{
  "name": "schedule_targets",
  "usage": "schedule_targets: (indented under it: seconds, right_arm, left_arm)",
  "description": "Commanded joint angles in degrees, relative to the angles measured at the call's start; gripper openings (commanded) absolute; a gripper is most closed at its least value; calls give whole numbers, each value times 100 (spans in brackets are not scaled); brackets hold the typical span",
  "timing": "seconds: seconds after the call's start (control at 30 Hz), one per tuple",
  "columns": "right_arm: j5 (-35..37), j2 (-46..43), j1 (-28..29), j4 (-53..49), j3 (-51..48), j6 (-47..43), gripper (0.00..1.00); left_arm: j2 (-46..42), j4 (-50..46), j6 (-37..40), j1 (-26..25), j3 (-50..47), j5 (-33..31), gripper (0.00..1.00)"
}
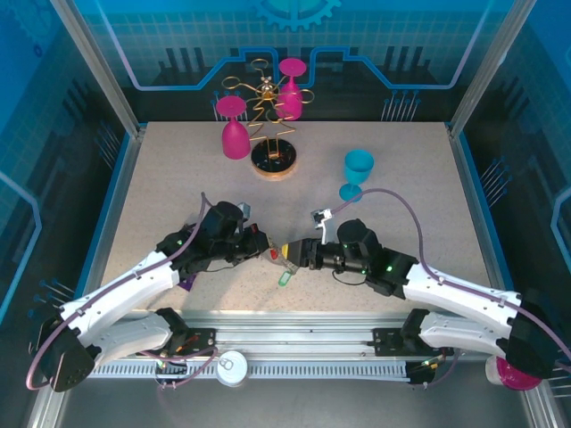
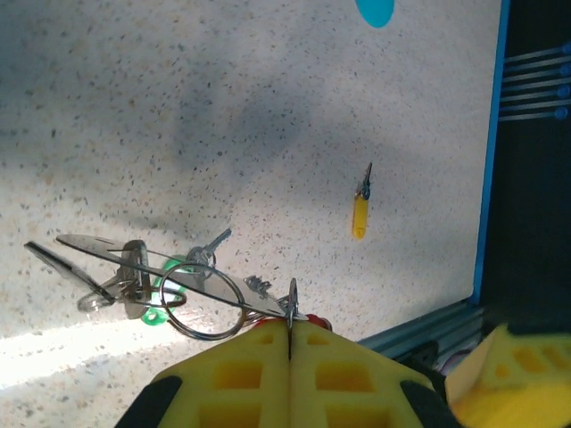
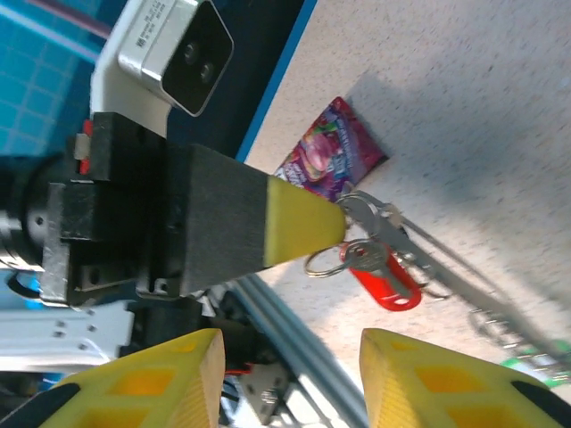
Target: Put the keys on the keyring
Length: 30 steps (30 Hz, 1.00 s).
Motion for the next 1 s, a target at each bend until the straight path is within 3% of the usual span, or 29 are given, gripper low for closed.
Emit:
schedule_targets:
  seconds: [0.0, 0.23, 0.4, 0.97]
  right_arm:
    - [587, 141, 268, 715, 30, 1377, 45]
    - [1096, 415, 357, -777, 504, 2405, 44]
    - [1332, 459, 346, -714, 518, 2684, 40]
    - [912, 1078, 304, 19, 551, 3127, 37]
  left_arm:
    - [-23, 10, -653, -70, 48, -188, 0]
    - [48, 32, -802, -143, 69, -190, 0]
    - [19, 37, -806, -172, 44, -202, 0]
    - [-126, 243, -835, -248, -122, -233, 0]
